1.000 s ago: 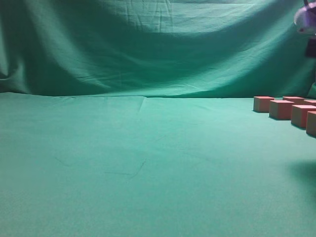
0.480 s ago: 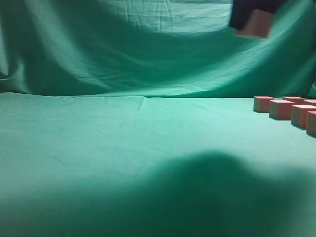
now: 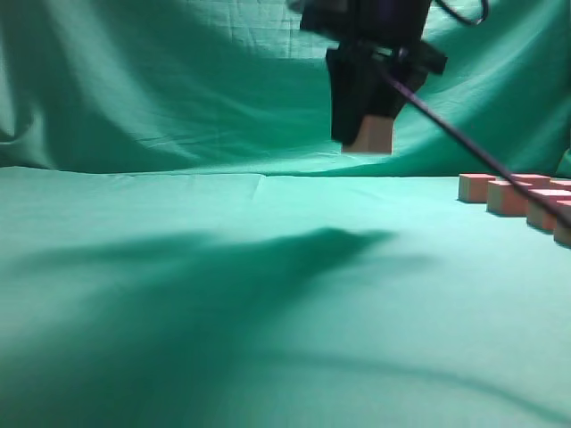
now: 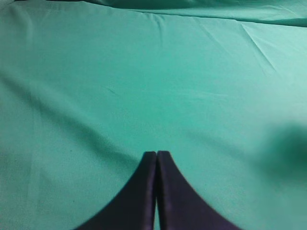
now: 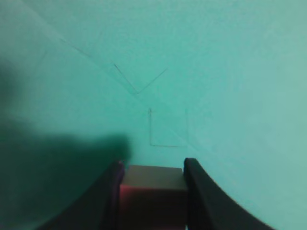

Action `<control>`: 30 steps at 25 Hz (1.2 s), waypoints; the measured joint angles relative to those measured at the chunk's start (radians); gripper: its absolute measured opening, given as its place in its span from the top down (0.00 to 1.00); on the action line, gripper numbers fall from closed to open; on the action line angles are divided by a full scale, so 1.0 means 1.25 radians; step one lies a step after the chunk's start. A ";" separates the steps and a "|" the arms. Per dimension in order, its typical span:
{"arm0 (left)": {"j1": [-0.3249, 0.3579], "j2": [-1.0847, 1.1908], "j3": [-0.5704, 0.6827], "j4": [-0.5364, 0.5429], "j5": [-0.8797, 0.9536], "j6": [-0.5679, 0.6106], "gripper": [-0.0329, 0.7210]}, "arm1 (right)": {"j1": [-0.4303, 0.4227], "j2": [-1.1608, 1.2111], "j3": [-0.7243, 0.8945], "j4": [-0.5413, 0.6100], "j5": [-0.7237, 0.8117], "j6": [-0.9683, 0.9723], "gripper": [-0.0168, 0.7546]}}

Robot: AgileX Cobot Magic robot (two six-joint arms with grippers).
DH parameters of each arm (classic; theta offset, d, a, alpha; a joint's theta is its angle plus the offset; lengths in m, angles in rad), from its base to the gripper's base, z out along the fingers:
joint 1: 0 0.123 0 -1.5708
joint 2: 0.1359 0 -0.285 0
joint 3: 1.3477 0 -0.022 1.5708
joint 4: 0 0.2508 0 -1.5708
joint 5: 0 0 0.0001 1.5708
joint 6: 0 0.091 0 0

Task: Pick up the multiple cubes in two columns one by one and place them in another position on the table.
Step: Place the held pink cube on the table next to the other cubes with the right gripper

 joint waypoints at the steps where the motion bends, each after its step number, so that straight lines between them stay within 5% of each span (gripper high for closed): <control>1: 0.000 0.000 0.000 0.000 0.000 0.000 0.96 | 0.004 0.021 -0.013 0.000 0.004 -0.008 0.63; 30: 0.000 0.000 0.000 0.000 0.000 0.000 0.96 | 0.020 0.125 -0.036 -0.038 -0.073 -0.025 0.63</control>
